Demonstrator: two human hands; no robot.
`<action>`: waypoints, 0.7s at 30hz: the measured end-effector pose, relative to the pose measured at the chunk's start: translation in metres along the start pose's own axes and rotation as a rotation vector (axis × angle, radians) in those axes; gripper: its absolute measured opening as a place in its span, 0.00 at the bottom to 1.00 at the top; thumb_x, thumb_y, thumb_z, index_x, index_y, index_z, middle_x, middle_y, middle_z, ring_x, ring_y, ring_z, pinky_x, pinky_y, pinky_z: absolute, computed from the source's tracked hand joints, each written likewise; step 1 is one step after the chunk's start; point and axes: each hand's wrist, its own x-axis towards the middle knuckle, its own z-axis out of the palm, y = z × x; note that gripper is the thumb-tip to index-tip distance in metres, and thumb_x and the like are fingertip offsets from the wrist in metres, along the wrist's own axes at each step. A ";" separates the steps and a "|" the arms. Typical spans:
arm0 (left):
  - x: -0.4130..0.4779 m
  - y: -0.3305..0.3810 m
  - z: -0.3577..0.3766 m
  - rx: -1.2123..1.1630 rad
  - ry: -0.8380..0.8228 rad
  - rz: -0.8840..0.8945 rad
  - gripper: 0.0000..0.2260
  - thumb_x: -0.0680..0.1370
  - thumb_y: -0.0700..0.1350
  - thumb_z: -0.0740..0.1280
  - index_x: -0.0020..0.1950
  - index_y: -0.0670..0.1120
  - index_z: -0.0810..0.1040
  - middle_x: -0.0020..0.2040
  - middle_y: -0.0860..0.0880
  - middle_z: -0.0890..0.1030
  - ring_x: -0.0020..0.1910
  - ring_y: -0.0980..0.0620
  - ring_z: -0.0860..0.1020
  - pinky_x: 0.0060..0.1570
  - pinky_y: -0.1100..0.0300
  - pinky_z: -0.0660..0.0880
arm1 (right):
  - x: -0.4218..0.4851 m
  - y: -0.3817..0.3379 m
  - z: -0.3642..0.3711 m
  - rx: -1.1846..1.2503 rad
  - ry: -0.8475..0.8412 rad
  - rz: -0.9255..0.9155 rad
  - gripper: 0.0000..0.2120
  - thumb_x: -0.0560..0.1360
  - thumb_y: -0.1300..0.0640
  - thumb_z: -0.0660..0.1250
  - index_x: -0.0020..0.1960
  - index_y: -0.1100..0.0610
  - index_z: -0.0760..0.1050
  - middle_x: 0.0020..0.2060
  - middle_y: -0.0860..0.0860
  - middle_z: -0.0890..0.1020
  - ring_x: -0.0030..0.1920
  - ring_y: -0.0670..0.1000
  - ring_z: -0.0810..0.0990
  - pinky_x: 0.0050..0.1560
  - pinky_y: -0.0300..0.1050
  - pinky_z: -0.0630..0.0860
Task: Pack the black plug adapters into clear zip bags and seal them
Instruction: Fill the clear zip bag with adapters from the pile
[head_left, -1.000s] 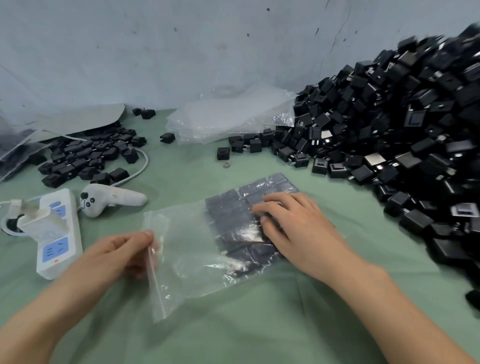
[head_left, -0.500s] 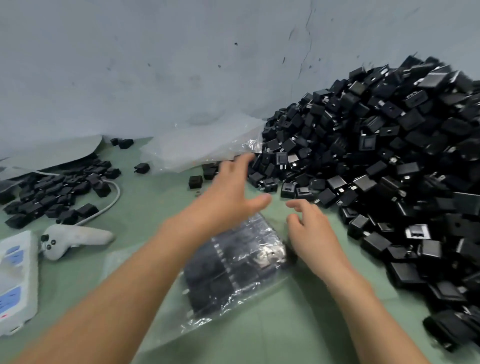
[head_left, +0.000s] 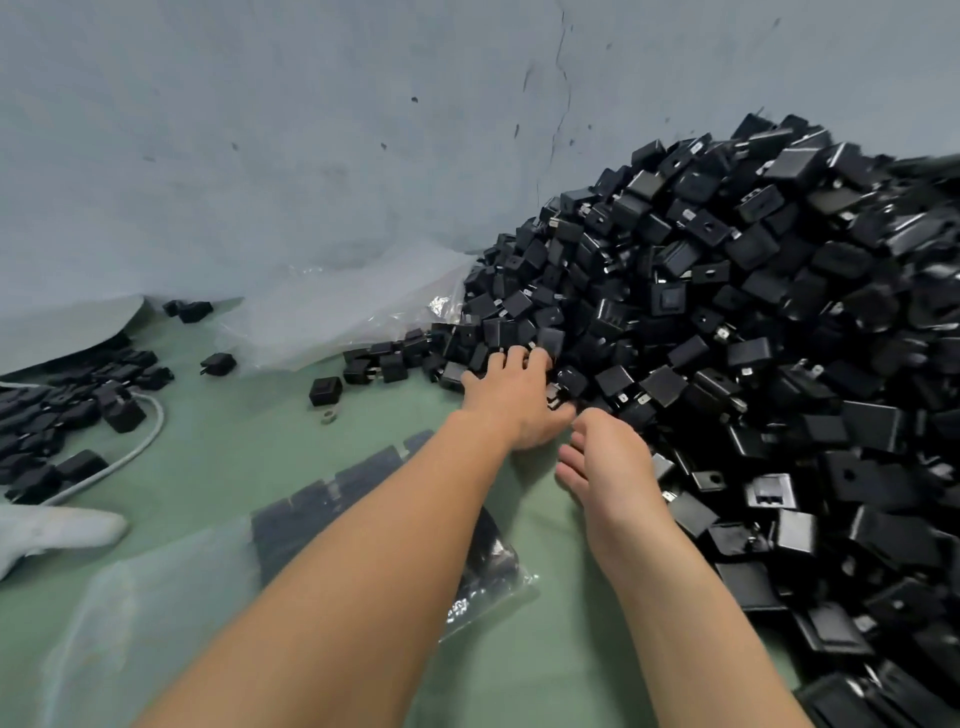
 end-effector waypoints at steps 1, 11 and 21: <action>-0.003 0.001 0.003 0.027 0.018 0.004 0.29 0.76 0.65 0.58 0.71 0.50 0.64 0.71 0.46 0.64 0.71 0.42 0.62 0.62 0.36 0.64 | 0.000 0.000 0.000 0.010 -0.015 0.002 0.05 0.76 0.64 0.59 0.42 0.64 0.70 0.34 0.66 0.70 0.30 0.60 0.77 0.39 0.50 0.78; -0.014 0.004 0.009 -0.072 0.126 -0.028 0.23 0.74 0.66 0.62 0.63 0.54 0.71 0.65 0.46 0.67 0.62 0.41 0.71 0.49 0.48 0.69 | -0.001 0.003 -0.005 0.126 -0.037 0.035 0.07 0.80 0.60 0.58 0.46 0.49 0.70 0.54 0.58 0.77 0.65 0.62 0.74 0.66 0.58 0.74; -0.020 0.009 0.004 -0.186 0.199 -0.018 0.21 0.76 0.60 0.67 0.61 0.49 0.70 0.60 0.45 0.67 0.50 0.43 0.76 0.44 0.52 0.73 | 0.003 0.008 -0.002 0.109 -0.011 -0.014 0.10 0.76 0.64 0.55 0.38 0.53 0.65 0.22 0.43 0.63 0.28 0.47 0.61 0.38 0.45 0.64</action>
